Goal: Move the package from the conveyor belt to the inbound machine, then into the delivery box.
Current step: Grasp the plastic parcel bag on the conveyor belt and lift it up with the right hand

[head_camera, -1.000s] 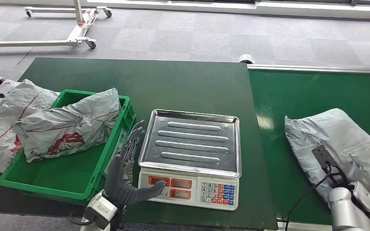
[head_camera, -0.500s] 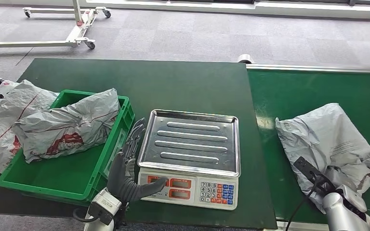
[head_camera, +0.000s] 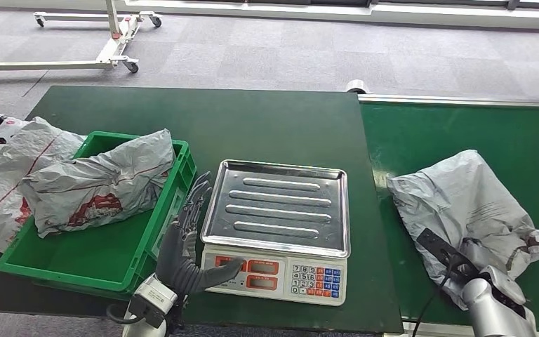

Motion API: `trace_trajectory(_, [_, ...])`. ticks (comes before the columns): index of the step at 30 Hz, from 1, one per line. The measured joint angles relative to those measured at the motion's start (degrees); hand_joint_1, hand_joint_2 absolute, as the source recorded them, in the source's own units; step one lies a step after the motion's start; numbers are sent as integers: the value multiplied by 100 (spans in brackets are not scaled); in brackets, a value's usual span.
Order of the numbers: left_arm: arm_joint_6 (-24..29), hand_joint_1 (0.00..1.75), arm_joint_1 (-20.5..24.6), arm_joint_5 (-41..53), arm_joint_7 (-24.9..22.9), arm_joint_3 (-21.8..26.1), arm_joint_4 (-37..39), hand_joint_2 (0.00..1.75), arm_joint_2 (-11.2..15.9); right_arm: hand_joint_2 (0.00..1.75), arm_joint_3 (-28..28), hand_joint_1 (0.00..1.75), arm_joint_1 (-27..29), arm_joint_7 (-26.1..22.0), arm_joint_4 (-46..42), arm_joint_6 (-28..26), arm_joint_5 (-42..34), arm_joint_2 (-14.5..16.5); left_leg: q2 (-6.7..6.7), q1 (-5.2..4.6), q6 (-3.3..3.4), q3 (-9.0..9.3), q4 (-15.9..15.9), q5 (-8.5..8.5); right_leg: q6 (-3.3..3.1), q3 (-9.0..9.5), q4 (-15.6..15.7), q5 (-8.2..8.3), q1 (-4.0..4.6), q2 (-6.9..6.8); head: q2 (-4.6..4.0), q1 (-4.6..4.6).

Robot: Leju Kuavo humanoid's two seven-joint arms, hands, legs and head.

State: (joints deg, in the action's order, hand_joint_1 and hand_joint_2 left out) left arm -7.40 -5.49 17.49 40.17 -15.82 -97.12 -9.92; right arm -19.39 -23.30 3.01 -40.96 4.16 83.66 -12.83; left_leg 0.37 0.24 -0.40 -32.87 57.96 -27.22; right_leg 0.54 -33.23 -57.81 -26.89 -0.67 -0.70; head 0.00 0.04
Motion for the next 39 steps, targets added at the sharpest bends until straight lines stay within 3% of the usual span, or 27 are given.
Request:
trace_trajectory(19, [121, 0, -65, -74, 2, 6, -52, 175, 48, 175, 268, 175, 66, -126, -293, -133, -533, 10, -10, 0, 0, -6, 0, 0, 1, -2, 0, -2, 0, -5, 0, 0])
trace_trajectory(24, [168, 0, -94, -124, 2, 6, -103, 175, 74, 175, 316, 175, 113, -204, -538, -528, -622, 51, -10, 0, 0, -14, 0, 0, 2, -4, 0, -1, -3, -5, 0, 0])
trace_trajectory(31, [222, 0, -205, -173, 6, 7, -332, 175, 106, 175, 576, 175, 93, -156, -1858, -1601, -405, 427, -9, 0, 1, -16, 0, 7, 3, 15, -2, 2, 0, -4, 0, -1])
trace_trajectory(39, [373, 0, -254, -193, 7, 6, -431, 175, 148, 175, 1217, 175, 212, -99, -3478, -1656, 79, 855, -9, 1, 0, -17, -1, 8, 1, 11, -2, 0, 1, -5, 0, 0])
